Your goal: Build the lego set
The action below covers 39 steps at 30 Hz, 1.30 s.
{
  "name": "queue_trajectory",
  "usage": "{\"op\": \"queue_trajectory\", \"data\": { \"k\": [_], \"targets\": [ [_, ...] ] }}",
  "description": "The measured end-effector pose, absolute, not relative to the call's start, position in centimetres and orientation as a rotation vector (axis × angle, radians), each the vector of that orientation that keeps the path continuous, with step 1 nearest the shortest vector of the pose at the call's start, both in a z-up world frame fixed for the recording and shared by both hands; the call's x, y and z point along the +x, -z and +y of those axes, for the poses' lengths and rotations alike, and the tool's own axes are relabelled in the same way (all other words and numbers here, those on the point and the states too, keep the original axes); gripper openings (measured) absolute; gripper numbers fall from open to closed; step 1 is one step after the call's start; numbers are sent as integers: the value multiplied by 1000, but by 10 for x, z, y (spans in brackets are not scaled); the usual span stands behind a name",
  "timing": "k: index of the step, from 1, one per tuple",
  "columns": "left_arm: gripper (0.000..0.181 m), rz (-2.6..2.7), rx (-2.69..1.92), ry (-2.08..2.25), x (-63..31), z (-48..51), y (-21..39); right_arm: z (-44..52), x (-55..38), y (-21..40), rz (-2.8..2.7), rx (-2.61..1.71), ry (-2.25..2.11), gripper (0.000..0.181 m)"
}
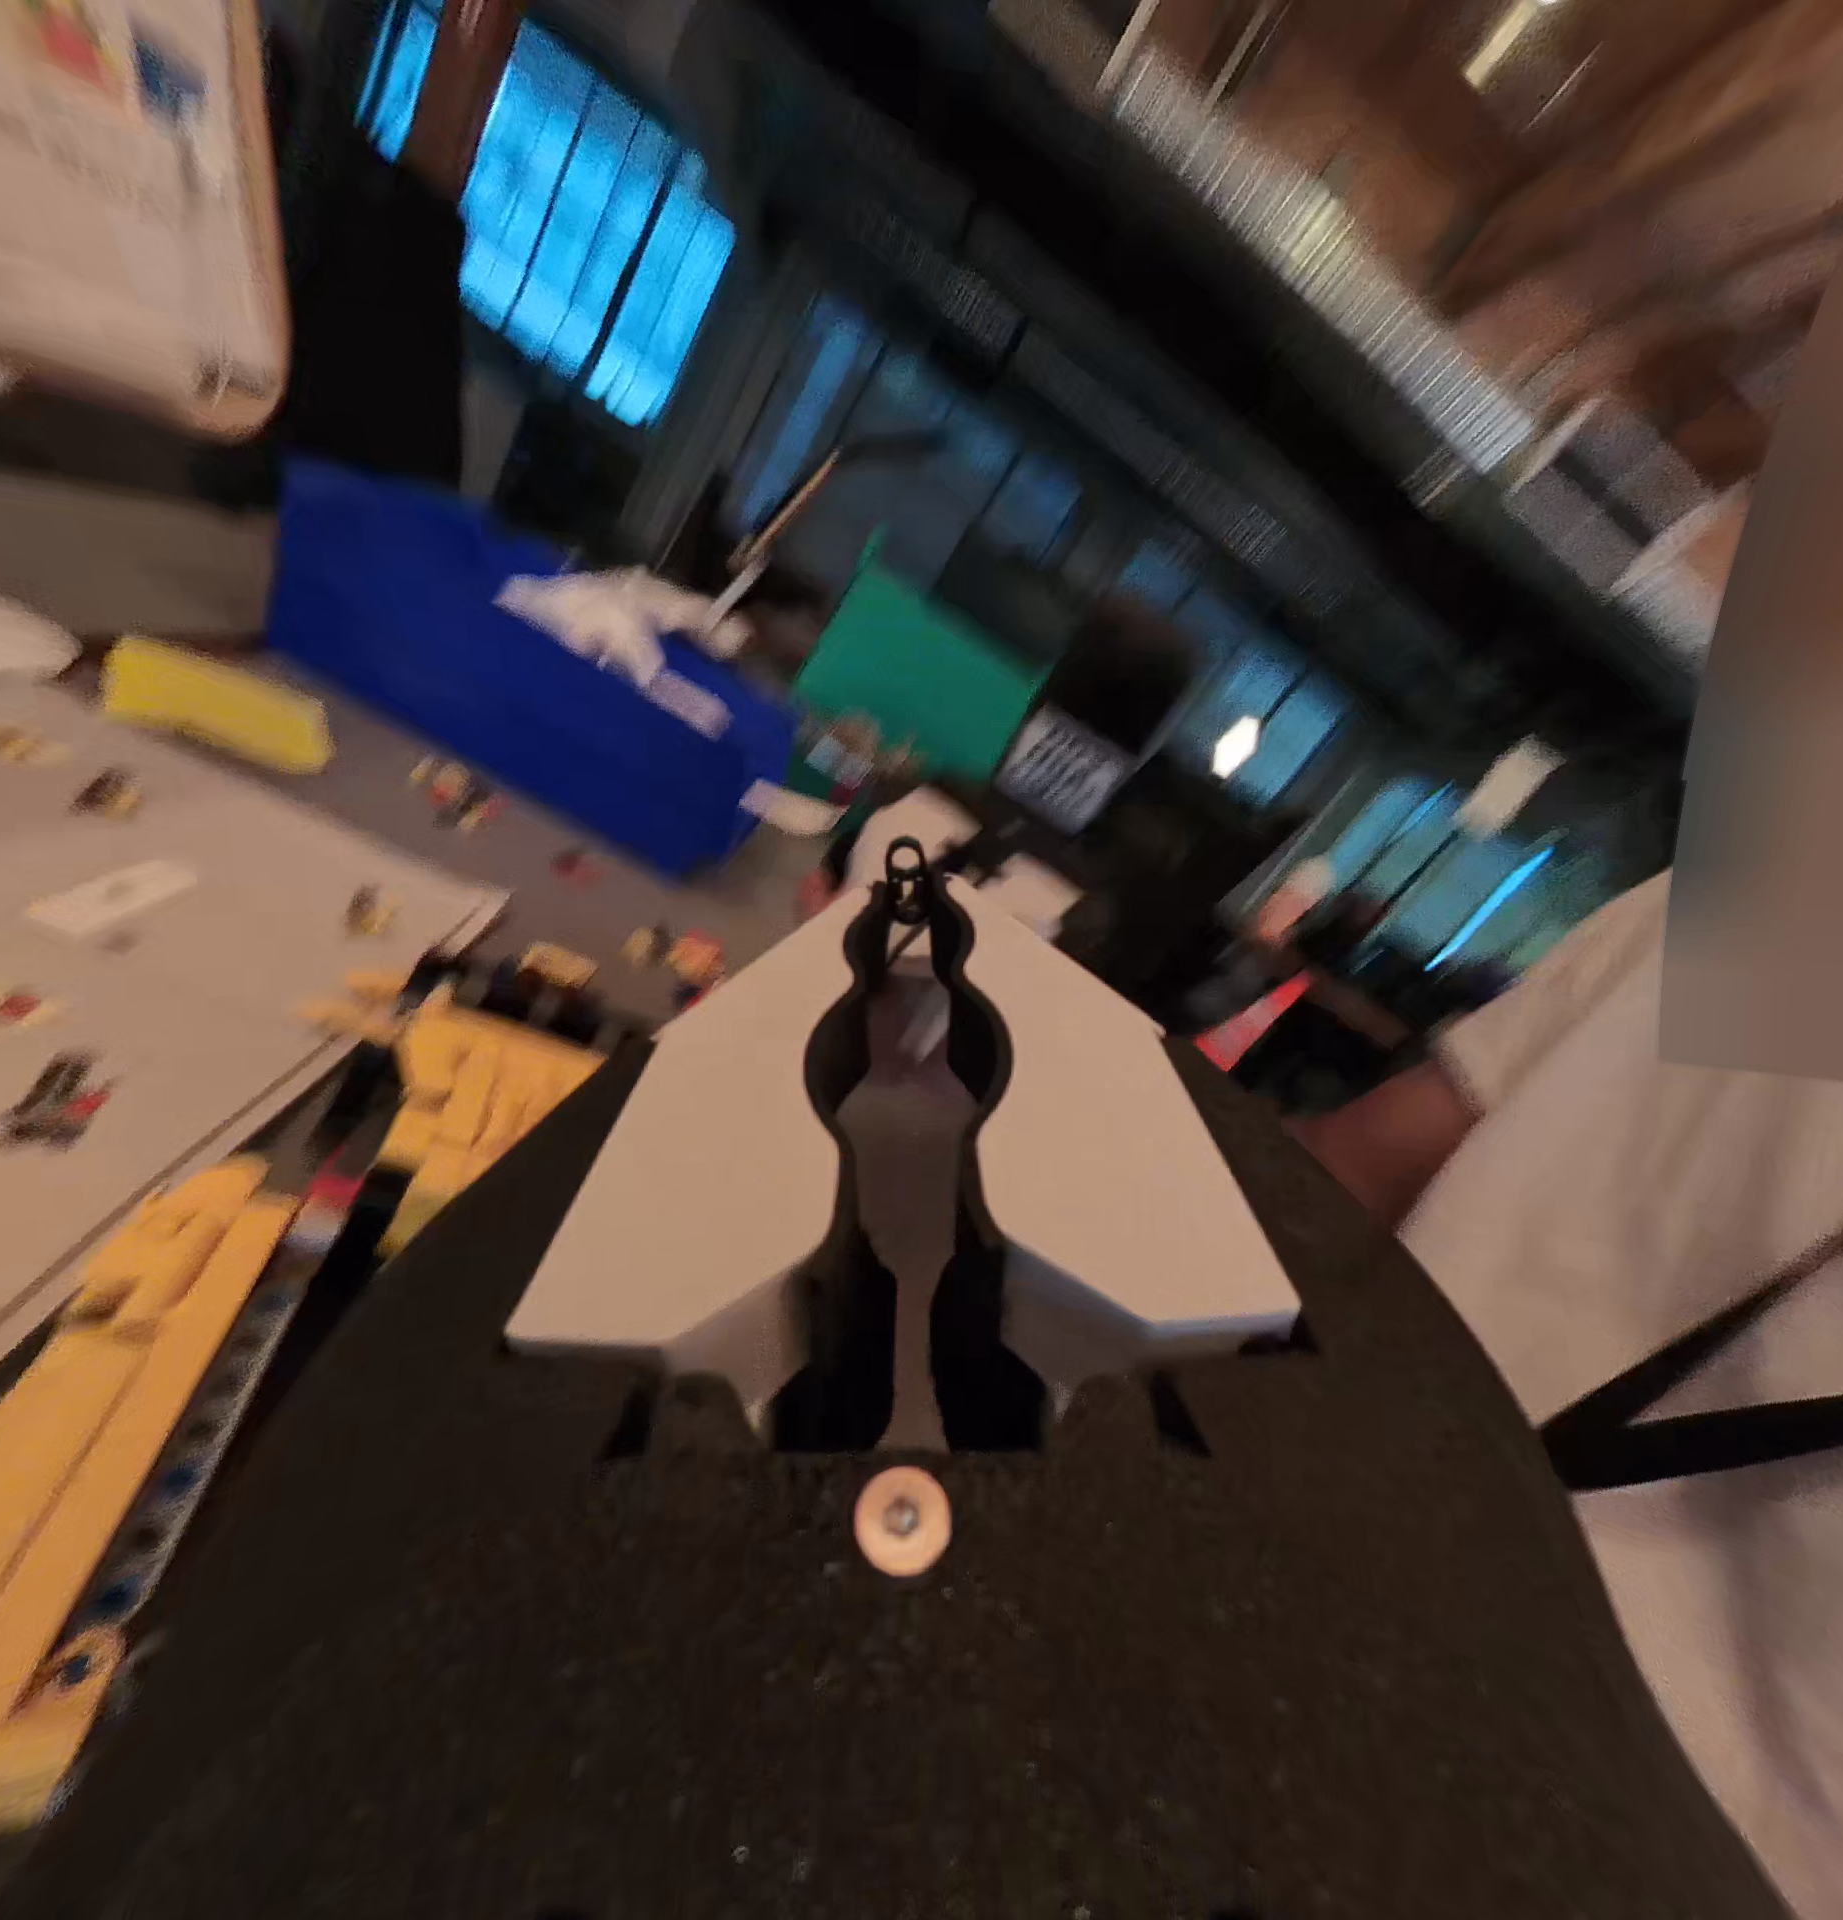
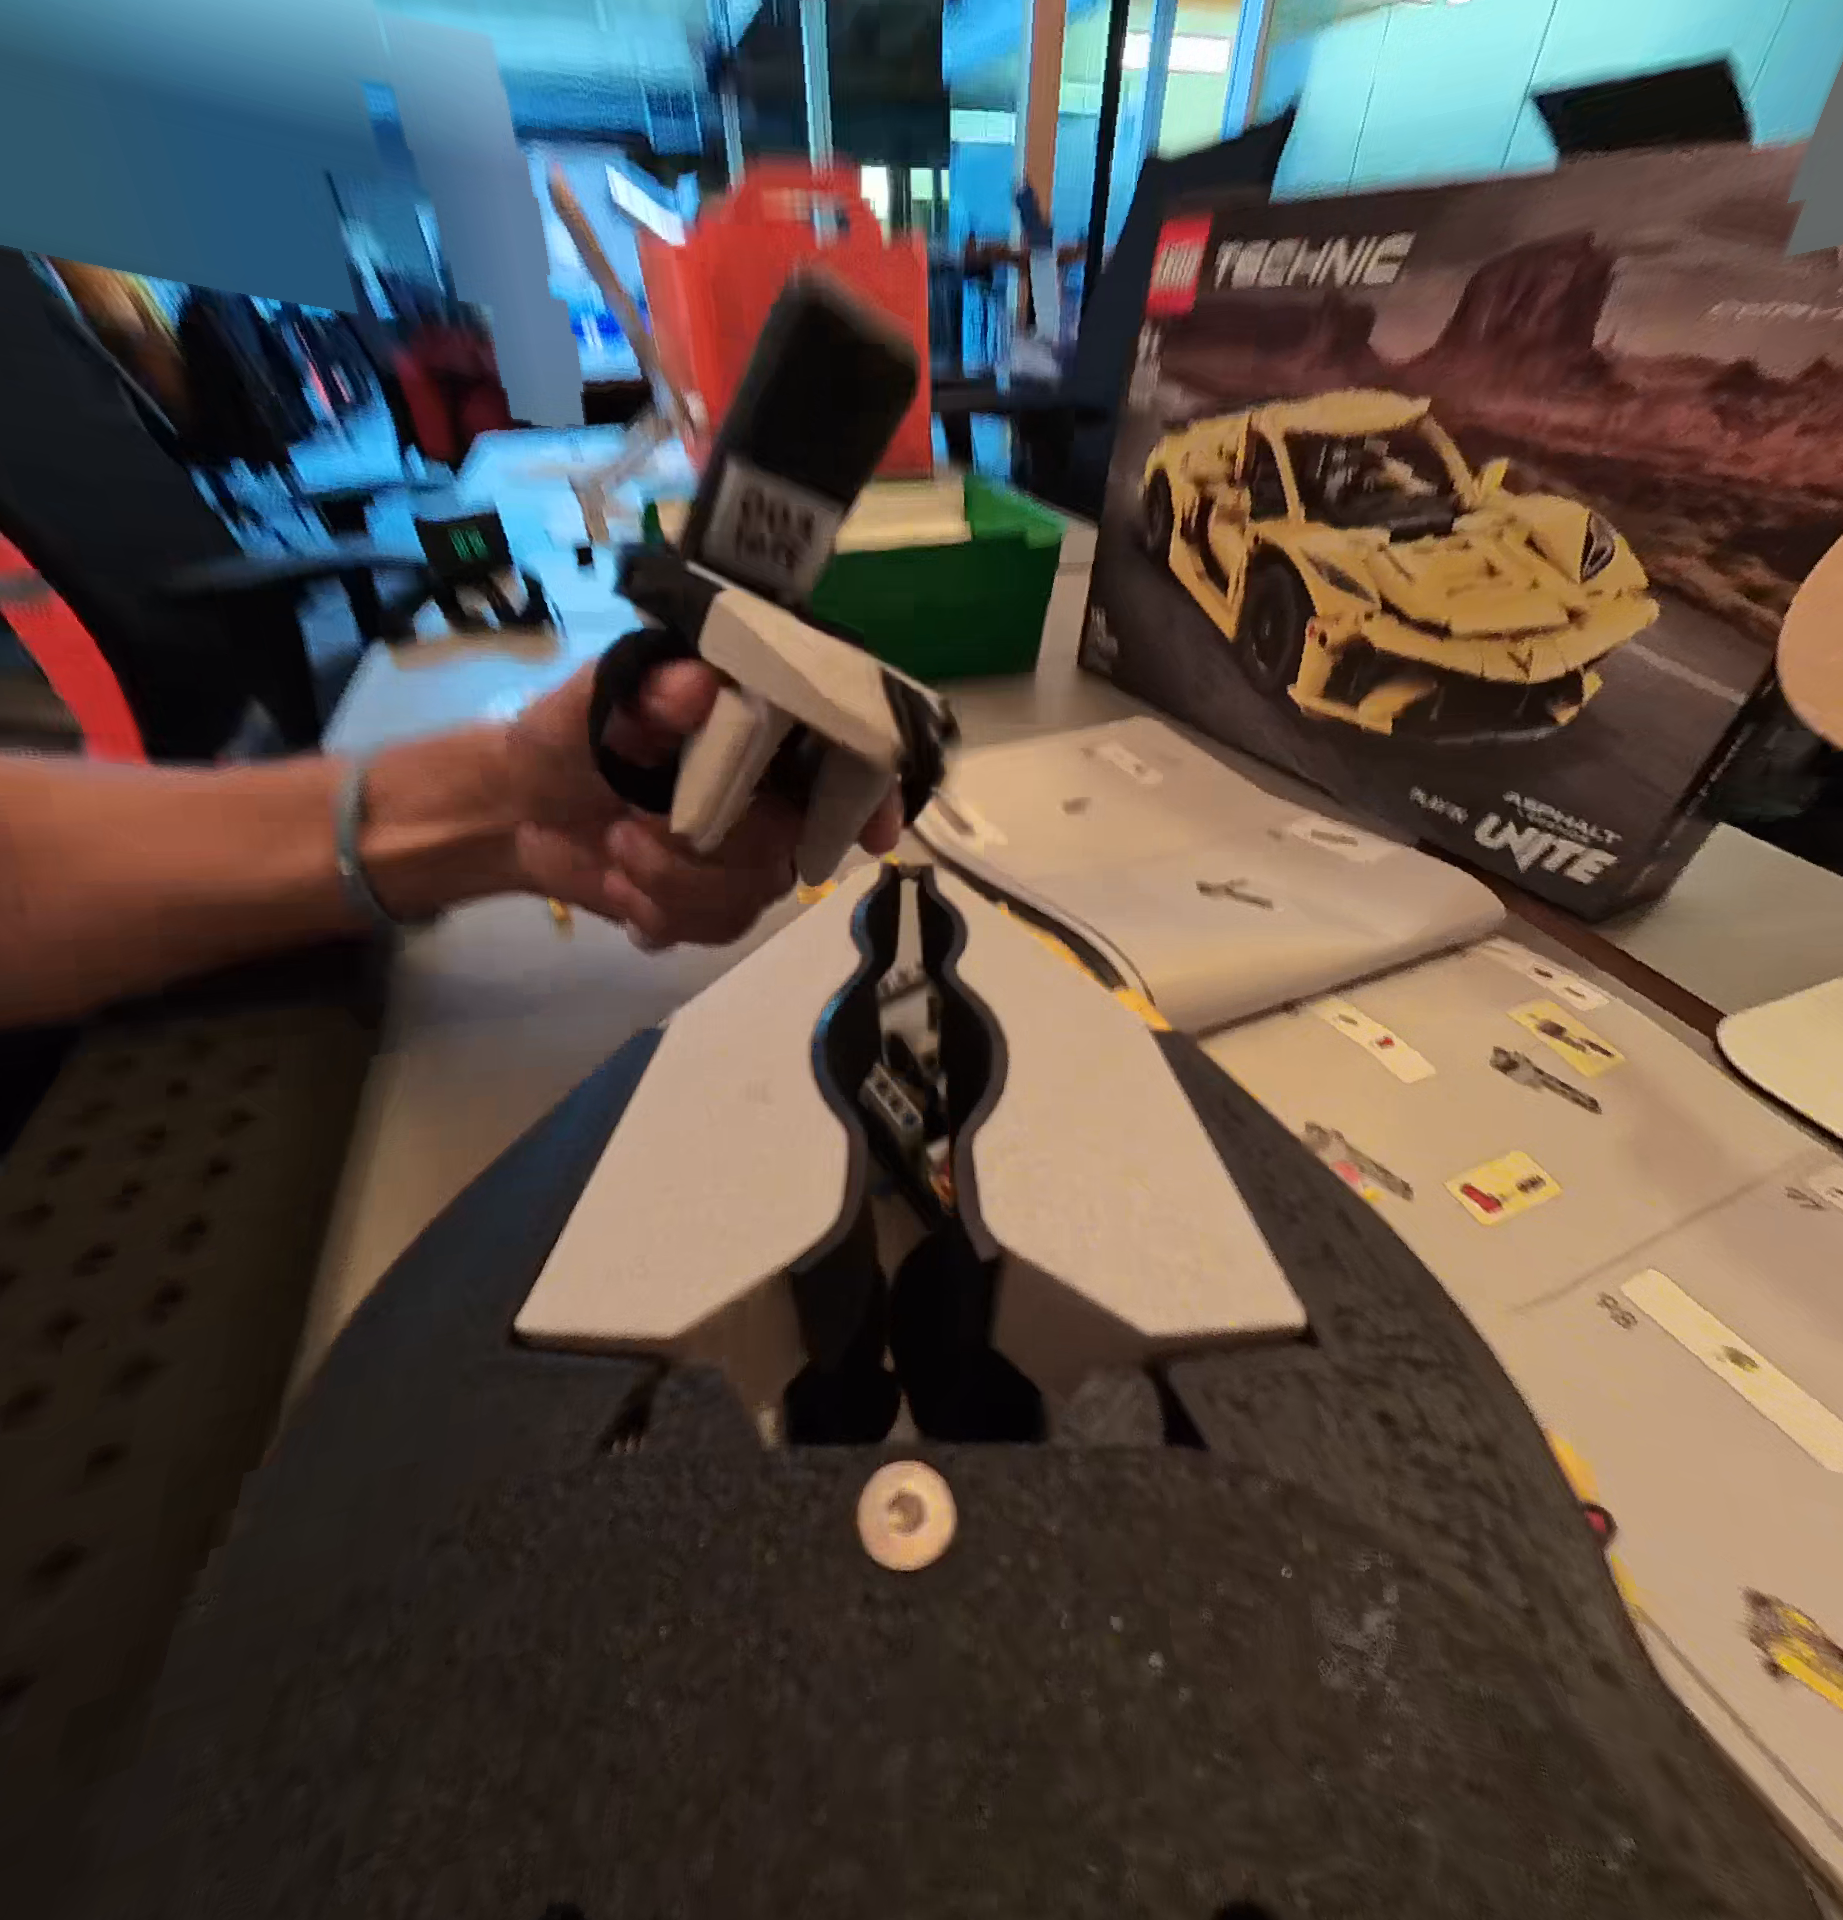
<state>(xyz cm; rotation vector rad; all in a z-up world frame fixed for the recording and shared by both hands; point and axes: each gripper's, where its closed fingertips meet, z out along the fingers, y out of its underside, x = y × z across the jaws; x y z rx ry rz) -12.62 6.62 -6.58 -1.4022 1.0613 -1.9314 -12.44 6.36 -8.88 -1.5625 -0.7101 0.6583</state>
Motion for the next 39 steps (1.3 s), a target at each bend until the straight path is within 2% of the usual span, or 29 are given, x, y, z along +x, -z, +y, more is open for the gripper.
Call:
{"op": "queue_trajectory", "data": {
  "k": [5,10,31,39],
  "targets": [
    [6,822,-957,2375,-170,62,4,50,-124,26,-531,-1247,-952,2],
    [6,814,-892,2491,-168,54,5,41,-154,4,-645,-1182,-800,1],
    [6,879,-917,2467,-159,44,14,46,-158,21,-700,-1284,-704,2],
    [6,947,-1038,2434,-155,45,28,48,-155,34,-826,-1328,-487,2]
  ]
}}
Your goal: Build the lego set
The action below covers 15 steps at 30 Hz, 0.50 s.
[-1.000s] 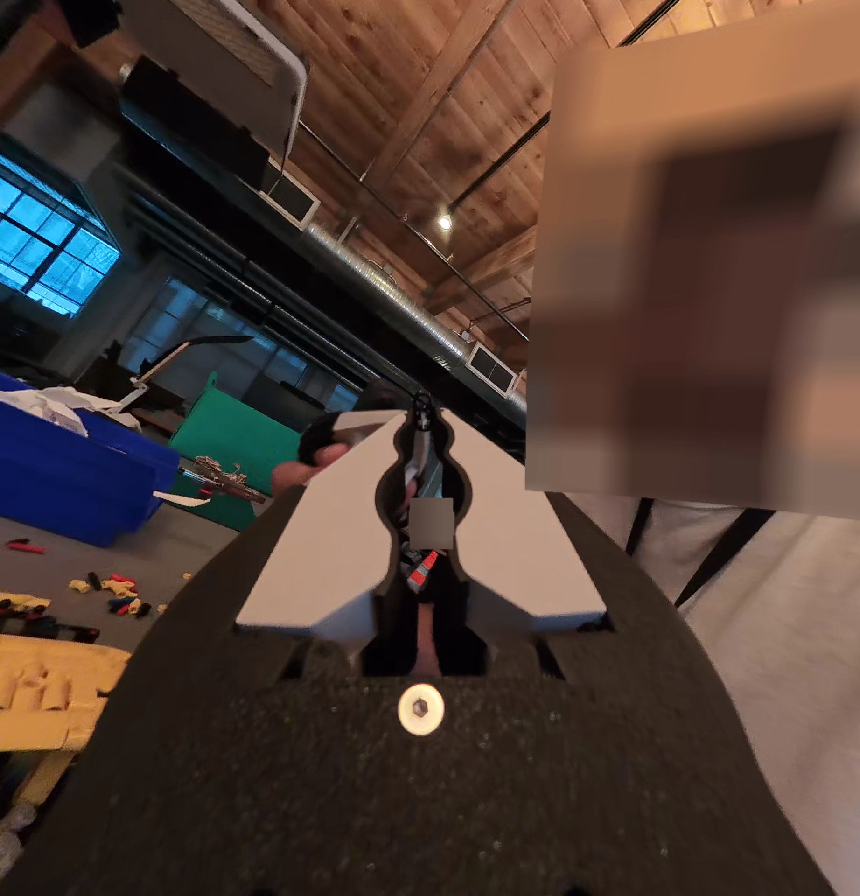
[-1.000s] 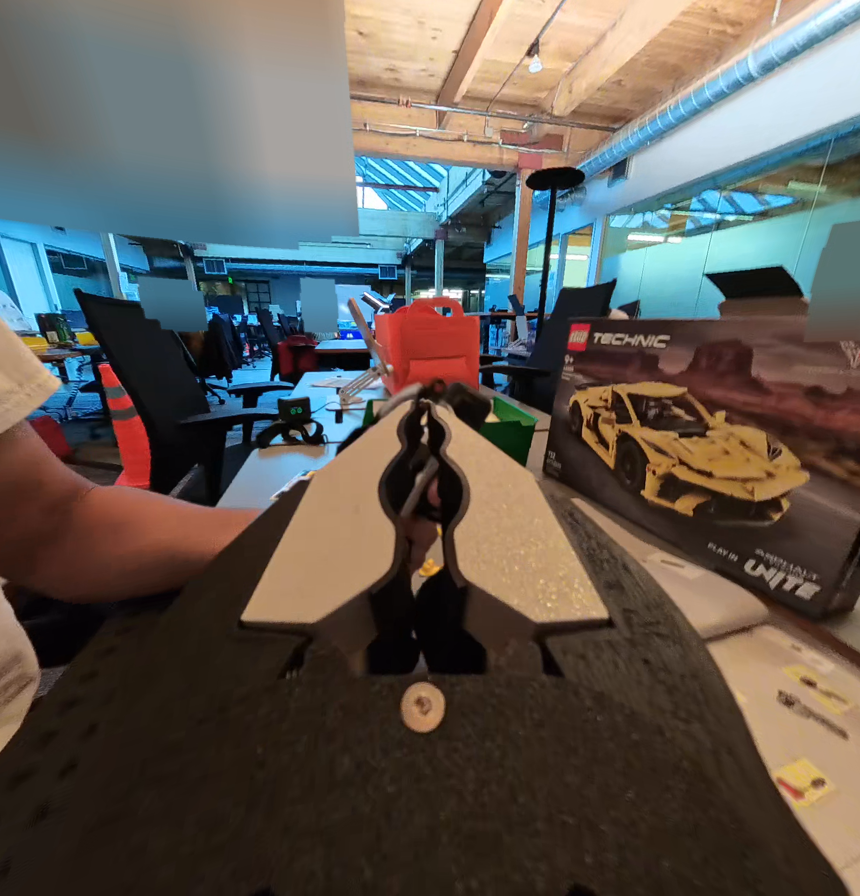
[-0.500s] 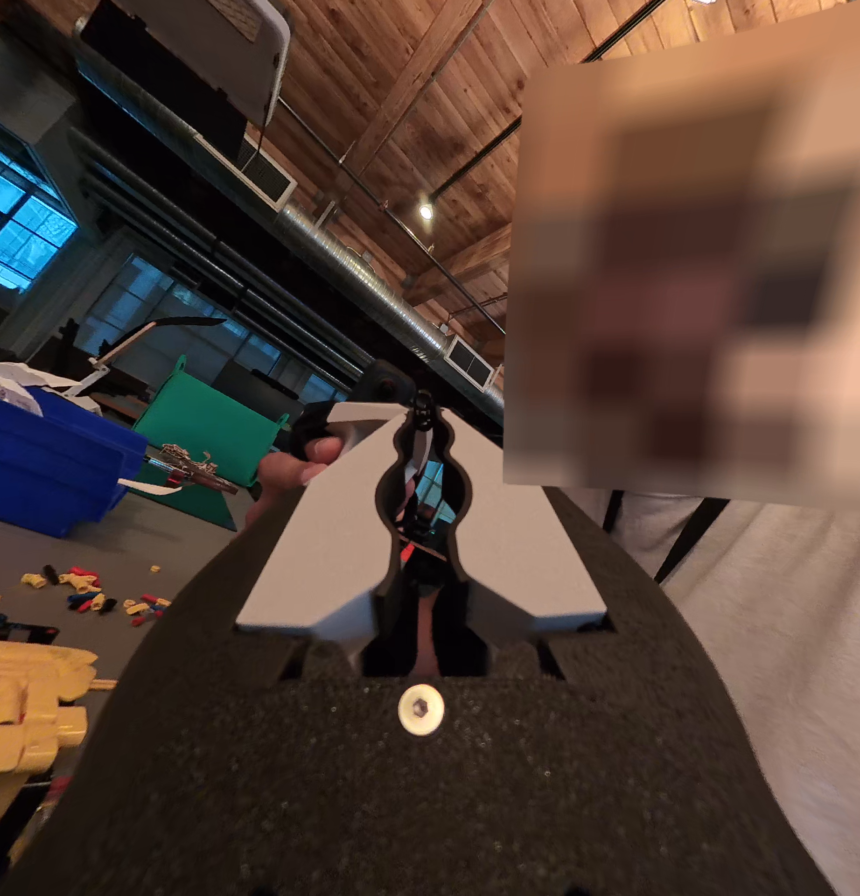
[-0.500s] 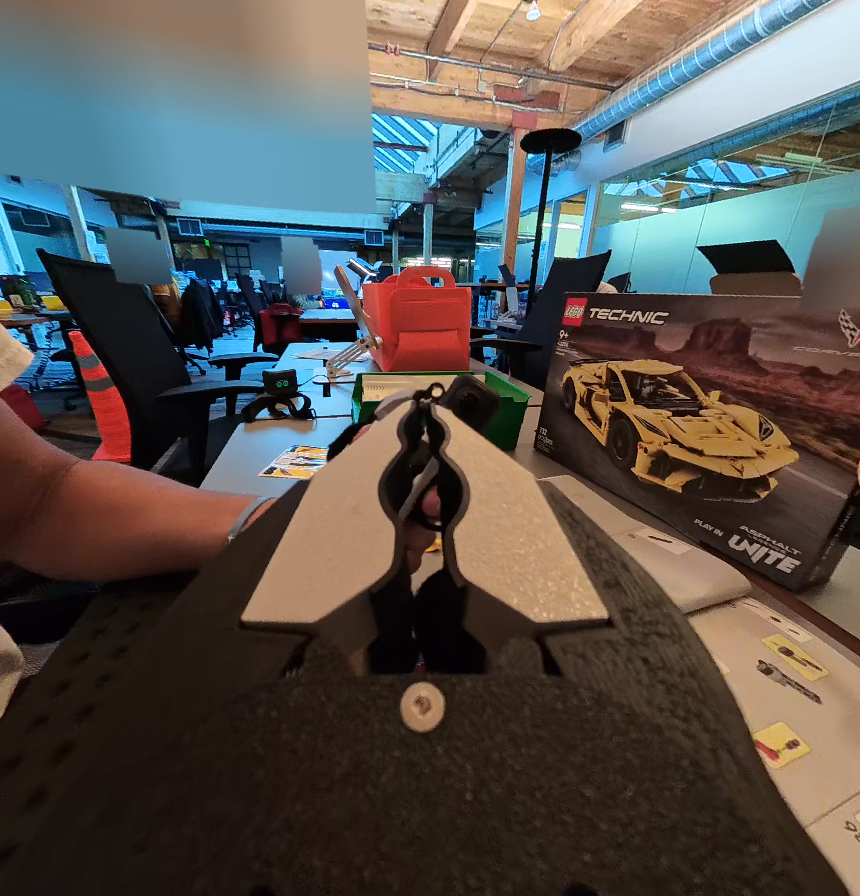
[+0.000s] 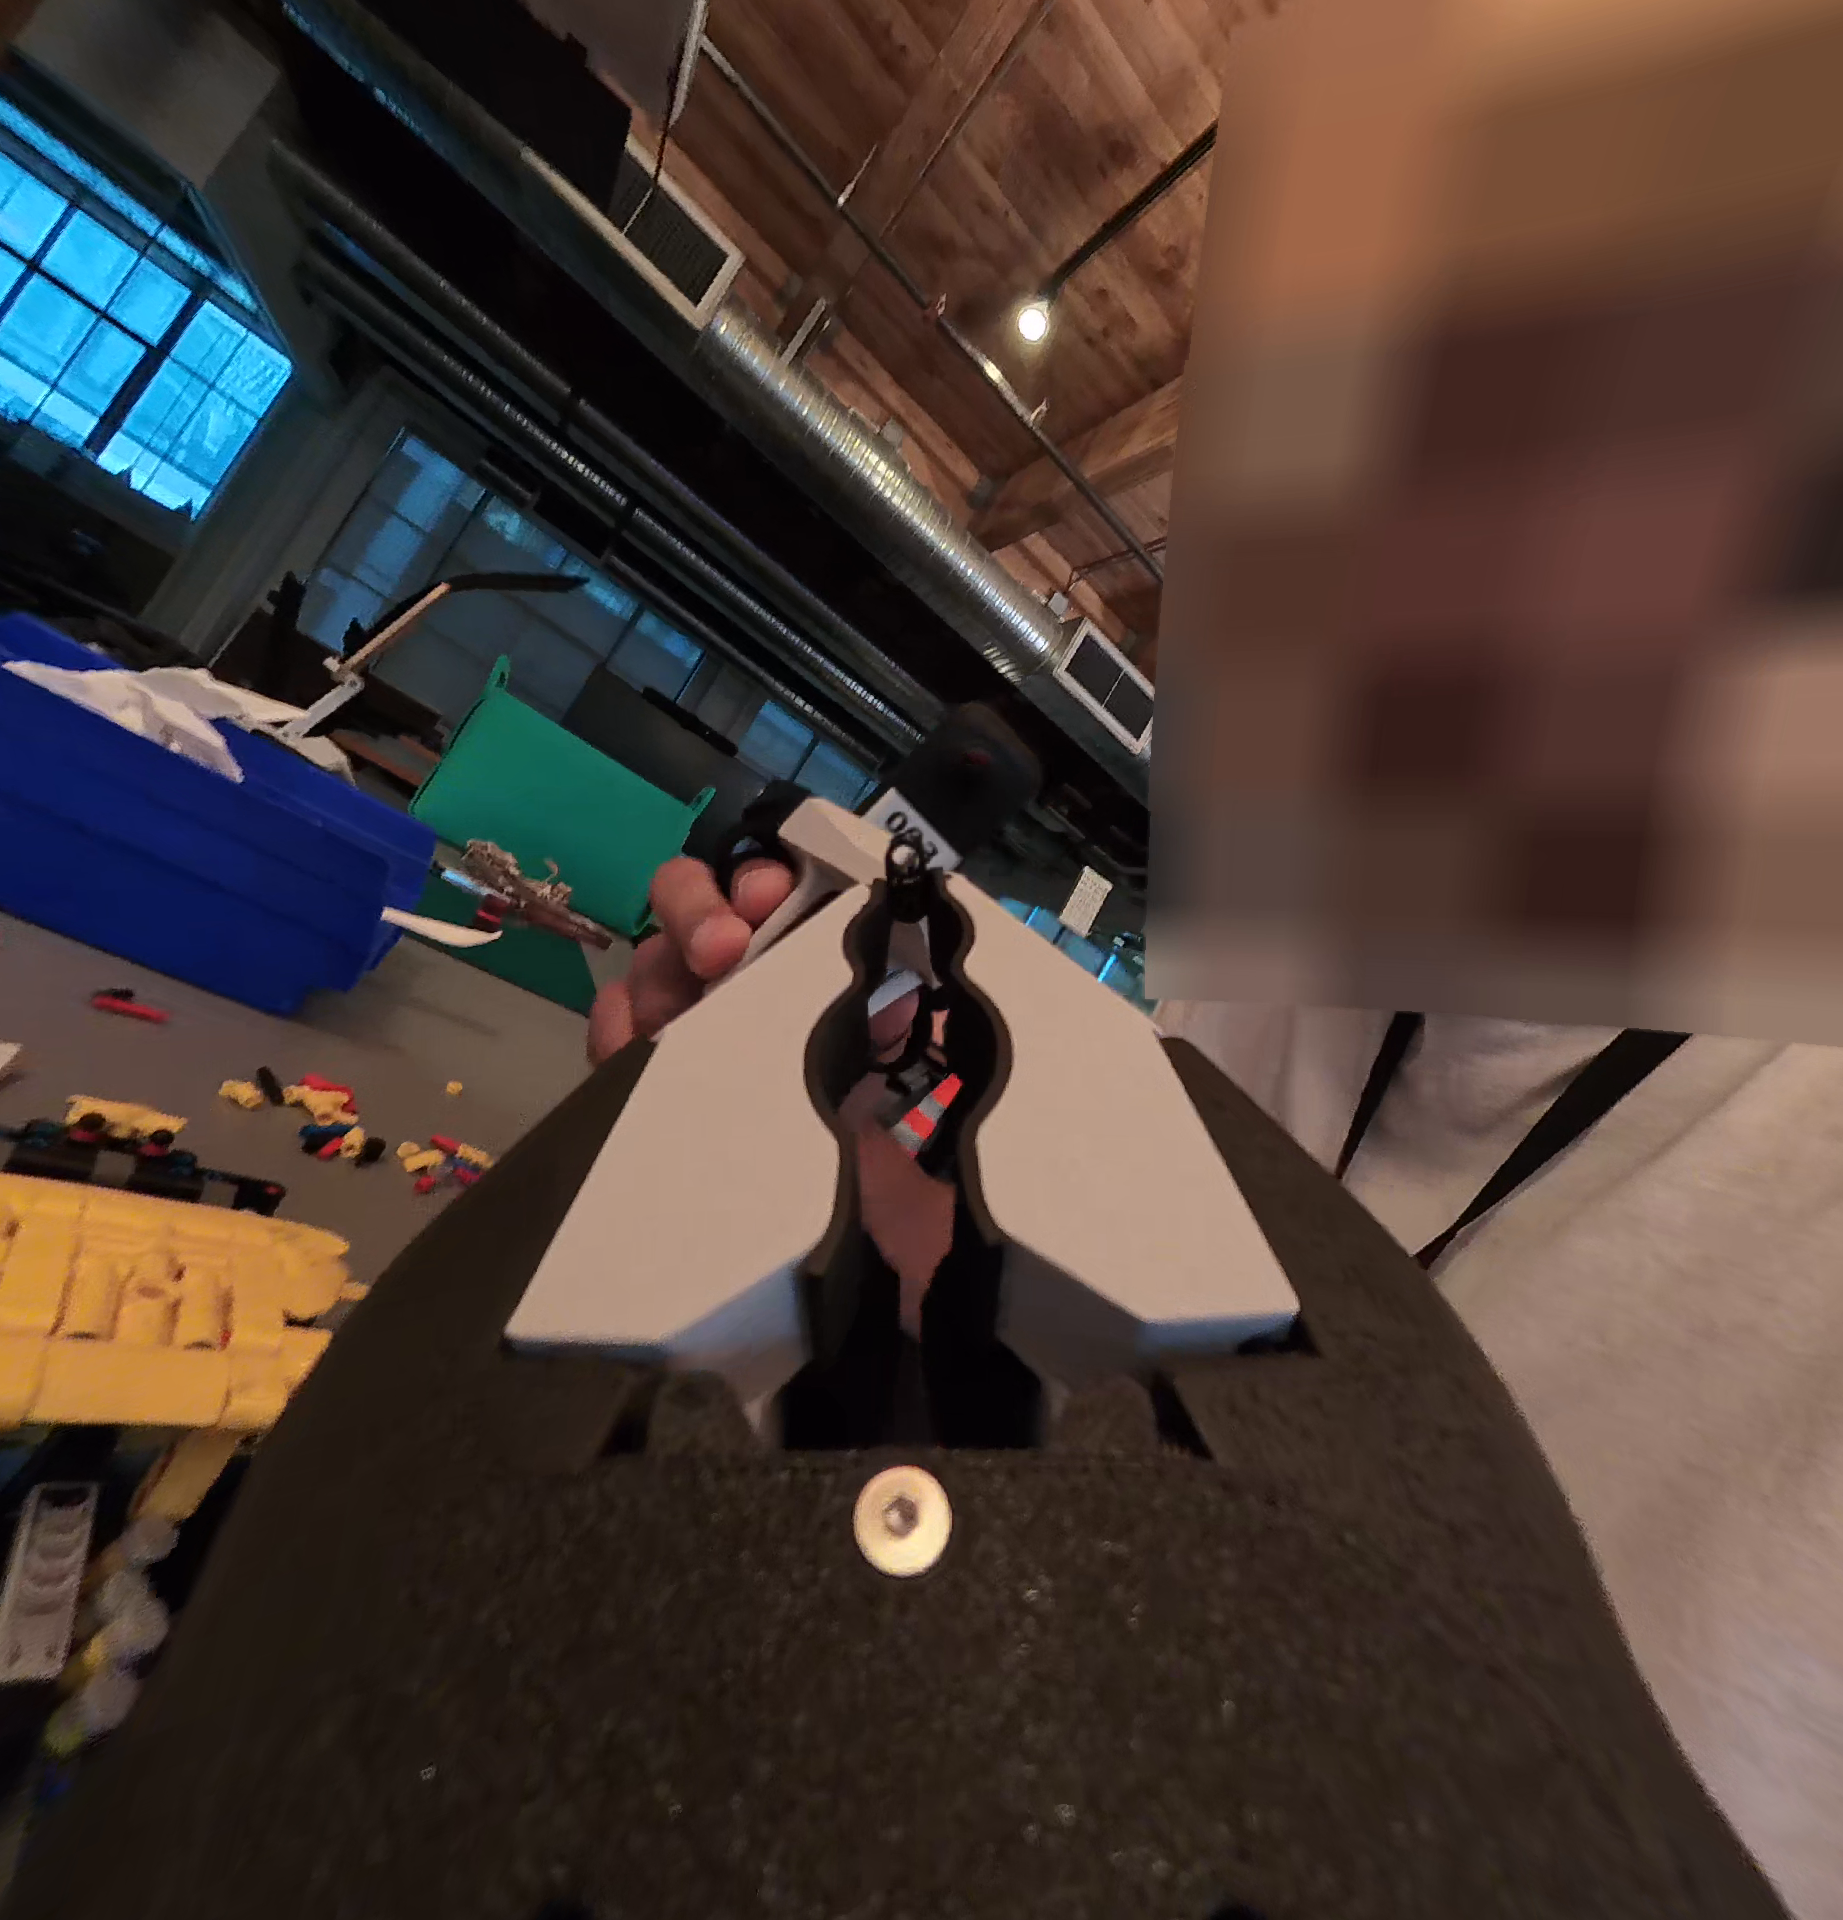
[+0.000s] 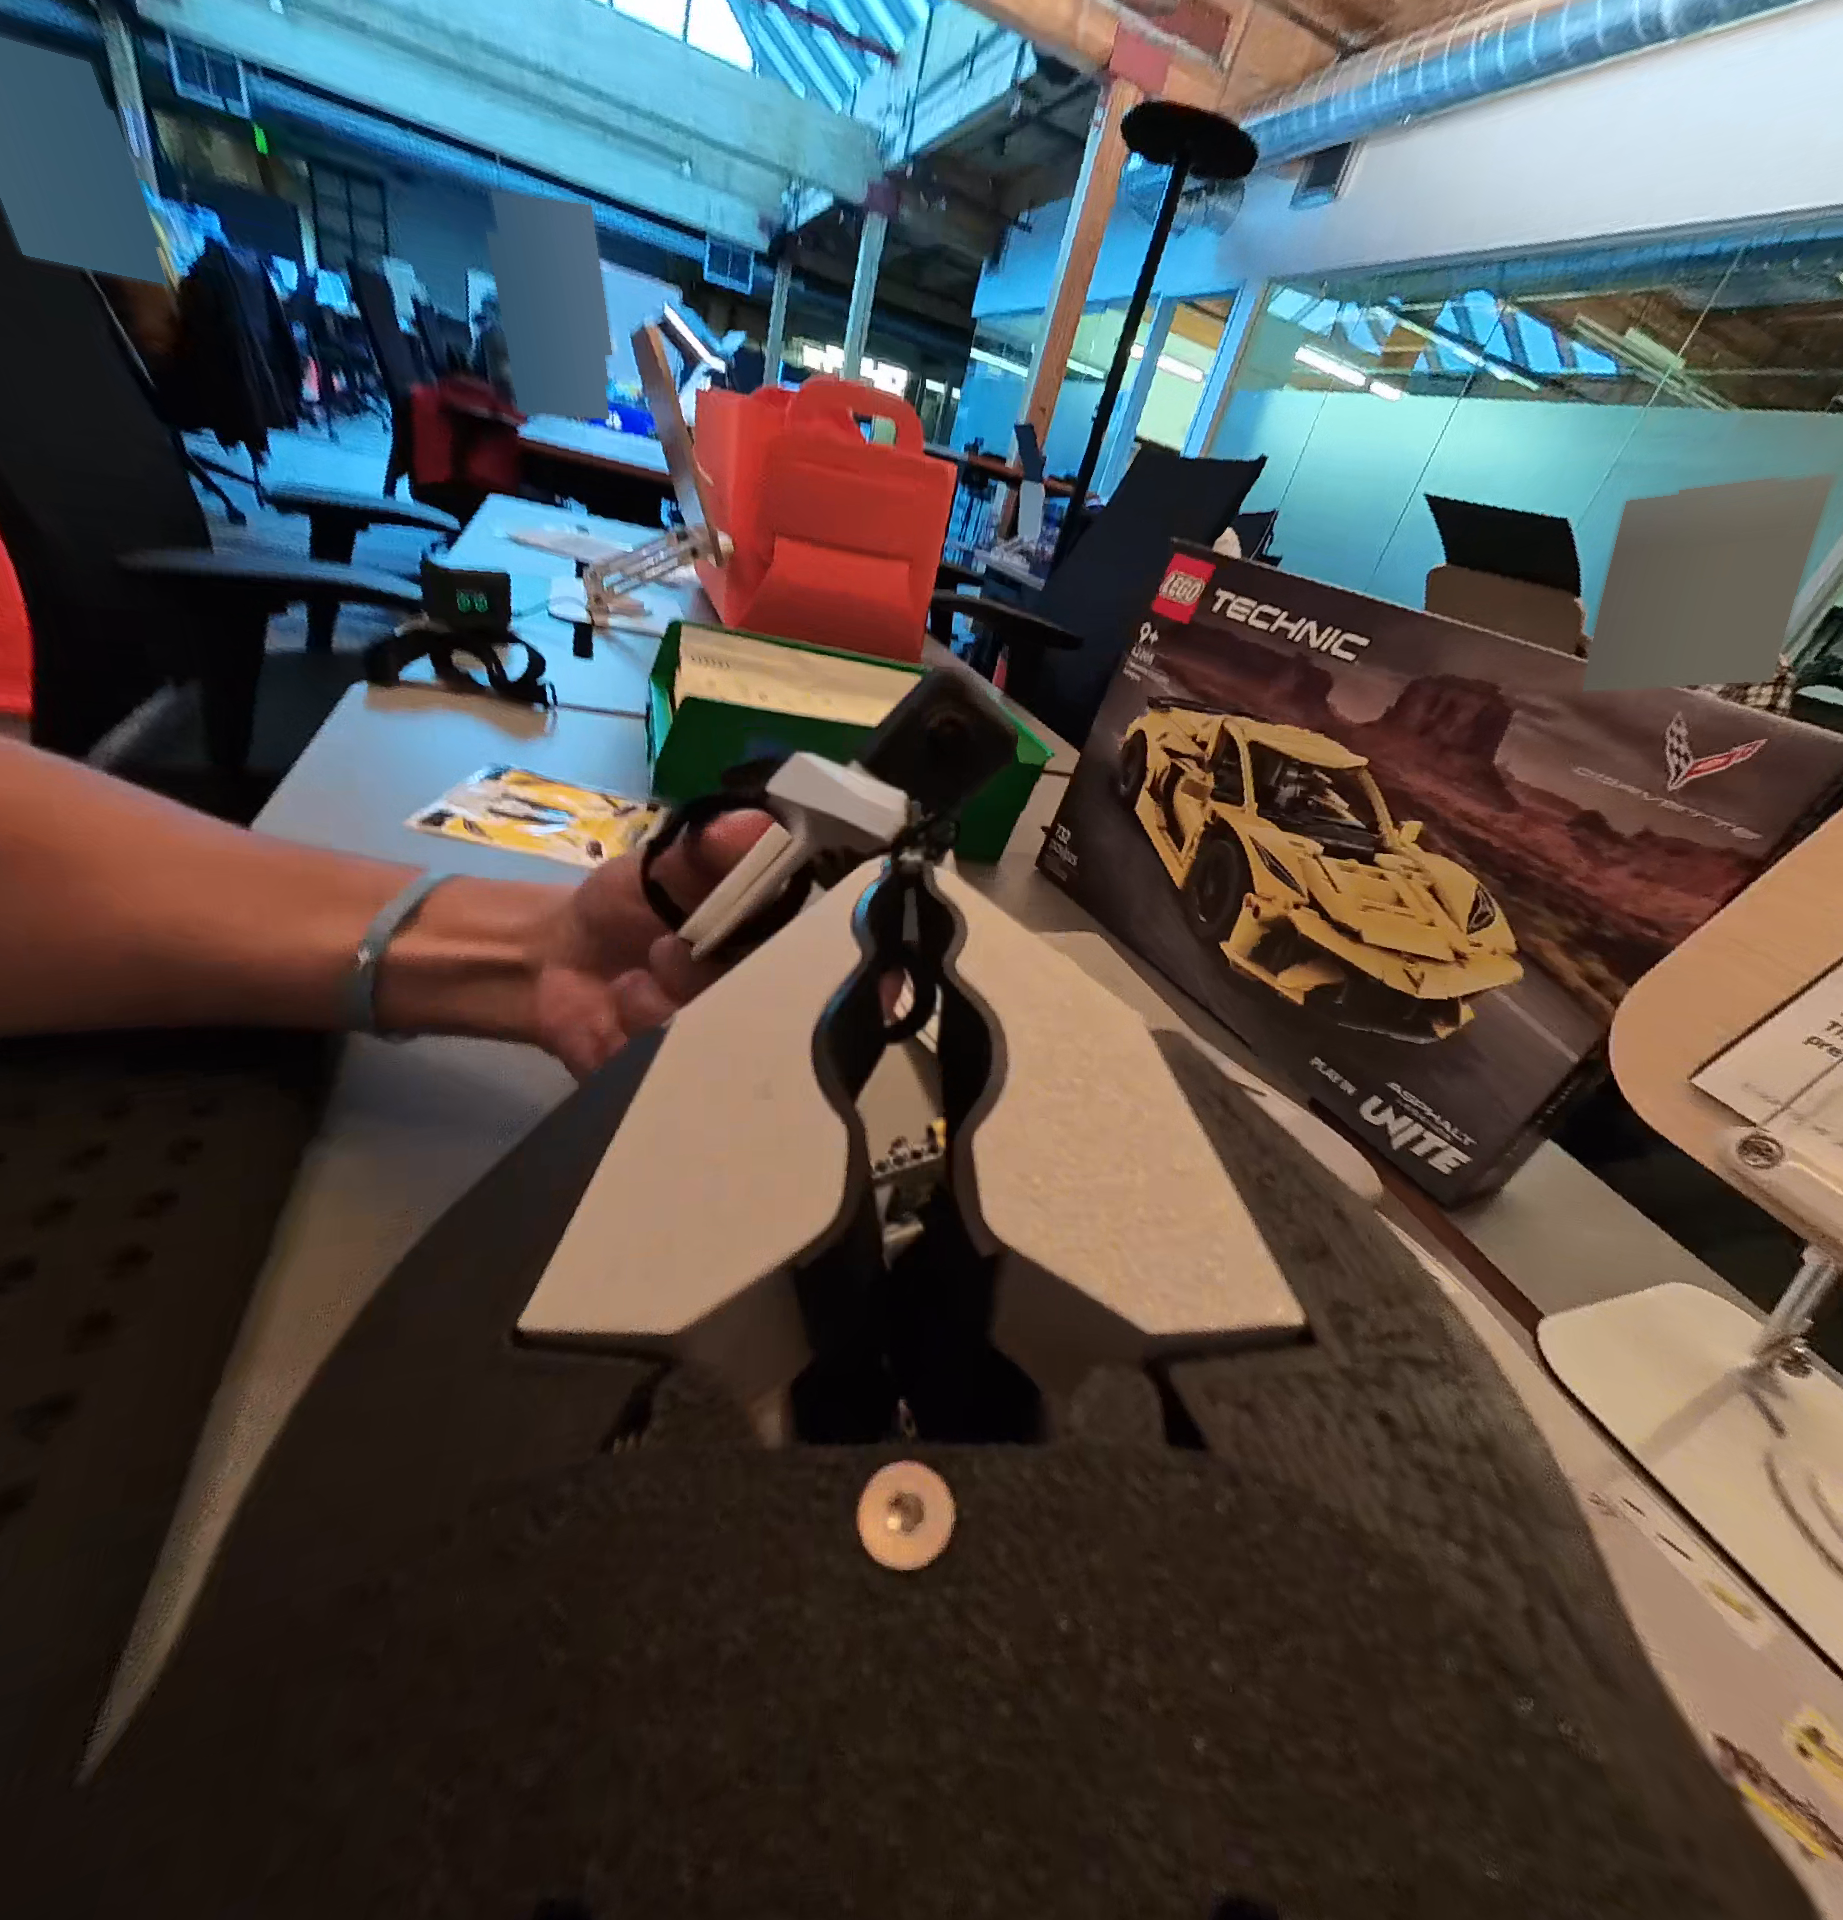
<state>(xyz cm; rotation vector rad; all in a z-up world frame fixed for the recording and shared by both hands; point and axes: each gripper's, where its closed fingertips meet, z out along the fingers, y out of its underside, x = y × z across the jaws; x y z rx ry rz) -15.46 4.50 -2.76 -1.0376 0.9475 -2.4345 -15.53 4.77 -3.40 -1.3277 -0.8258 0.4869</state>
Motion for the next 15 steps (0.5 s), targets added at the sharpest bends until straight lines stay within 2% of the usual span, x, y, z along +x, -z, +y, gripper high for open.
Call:
{"op": "queue_trajectory", "data": {
  "k": [15],
  "targets": [
    [6,879,-1076,2577,-149,45,32,47,-151,40,-831,-1342,-509,1]
  ]
}}
